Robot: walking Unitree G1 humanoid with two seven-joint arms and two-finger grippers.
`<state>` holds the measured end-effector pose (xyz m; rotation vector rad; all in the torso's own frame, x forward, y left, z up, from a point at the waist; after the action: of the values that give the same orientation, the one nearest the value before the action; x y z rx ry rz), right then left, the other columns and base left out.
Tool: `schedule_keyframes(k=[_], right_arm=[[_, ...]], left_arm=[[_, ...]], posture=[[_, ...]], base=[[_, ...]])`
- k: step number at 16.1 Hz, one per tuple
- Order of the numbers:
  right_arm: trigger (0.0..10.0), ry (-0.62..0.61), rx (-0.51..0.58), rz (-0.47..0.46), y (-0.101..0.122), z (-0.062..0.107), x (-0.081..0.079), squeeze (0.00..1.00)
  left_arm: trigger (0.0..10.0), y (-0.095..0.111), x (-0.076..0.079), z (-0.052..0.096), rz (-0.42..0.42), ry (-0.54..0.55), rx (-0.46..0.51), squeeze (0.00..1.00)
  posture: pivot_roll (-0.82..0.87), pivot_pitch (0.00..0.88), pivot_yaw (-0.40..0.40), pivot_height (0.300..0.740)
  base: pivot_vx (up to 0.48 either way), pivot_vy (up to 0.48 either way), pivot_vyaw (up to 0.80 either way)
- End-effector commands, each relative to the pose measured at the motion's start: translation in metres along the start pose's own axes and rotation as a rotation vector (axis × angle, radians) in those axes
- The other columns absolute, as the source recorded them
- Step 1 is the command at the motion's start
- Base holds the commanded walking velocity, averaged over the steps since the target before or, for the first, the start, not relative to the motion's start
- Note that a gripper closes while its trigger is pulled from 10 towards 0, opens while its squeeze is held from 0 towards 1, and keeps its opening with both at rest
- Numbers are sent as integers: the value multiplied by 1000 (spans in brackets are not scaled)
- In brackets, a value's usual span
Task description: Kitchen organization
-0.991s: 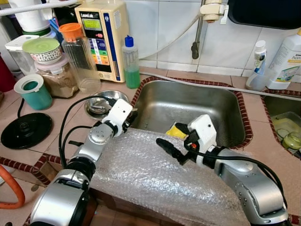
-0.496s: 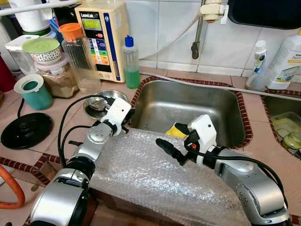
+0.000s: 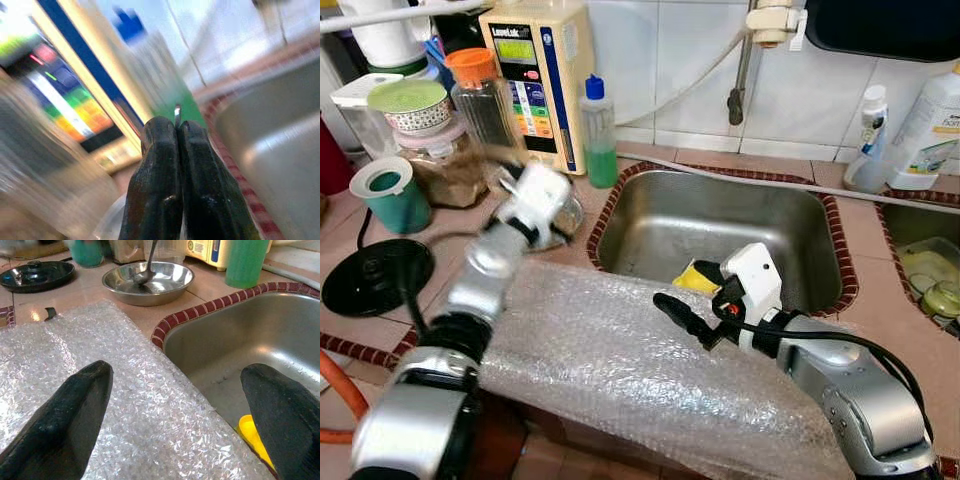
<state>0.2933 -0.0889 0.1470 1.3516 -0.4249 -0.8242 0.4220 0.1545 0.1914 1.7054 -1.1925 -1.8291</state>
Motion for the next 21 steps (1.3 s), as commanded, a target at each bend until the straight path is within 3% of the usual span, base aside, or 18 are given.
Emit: schedule_keyframes(k=[1,4,6,9,10,11,12,14,19,21], right_arm=[[10000,10,-1,22,2,-3,0,0],[10000,-73,16,80,6,-8,16,0],[10000,-104,24,134,7,-7,23,0],[10000,-232,97,179,22,-5,44,0],[10000,-258,123,174,26,-5,49,0],[10000,-274,141,177,28,-5,53,0],[10000,-266,143,184,29,-7,52,0],[10000,-248,150,188,30,-9,51,0],[10000,-202,190,213,37,-23,45,0],[10000,-194,187,201,37,-28,44,0]], left_arm=[[0,20,-16,-3,8,25,66,0],[0,59,-30,-2,18,-7,238,0],[0,64,-29,-2,109,-17,262,0],[0,92,-18,2,298,-84,356,0],[0,100,-10,3,391,-128,384,0],[0,114,7,5,567,-219,425,0],[0,118,15,6,626,-252,433,0],[0,124,30,7,706,-301,432,0],[0,135,67,15,787,-441,405,0],[0,137,73,17,806,-459,398,0]], posture=[[-63,0,60,740],[-57,0,56,740],[-59,0,60,740],[-65,0,64,740],[-66,0,63,740],[-68,0,63,740],[-70,0,66,740],[-73,0,68,740],[-73,0,71,740],[-72,0,69,740]], base=[[0,0,0],[0,0,0],[0,0,0],[0,0,0],[0,0,0],[0,0,0],[0,0,0],[0,0,0],[0,0,0],[0,0,0]])
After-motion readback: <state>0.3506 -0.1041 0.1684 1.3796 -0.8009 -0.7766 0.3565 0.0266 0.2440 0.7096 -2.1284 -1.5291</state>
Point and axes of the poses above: a point about 5 cm out from each wrist's last joint towards the gripper, its own z axis pointing back from the gripper into the wrist, its own y axis along the axis of the wrist's last joint, x = y × z, the point moved 4 cm from there along -z, pointing out of the wrist towards the gripper, and after that the axes turned 11 degrees about -z, right-handed, at the moved point
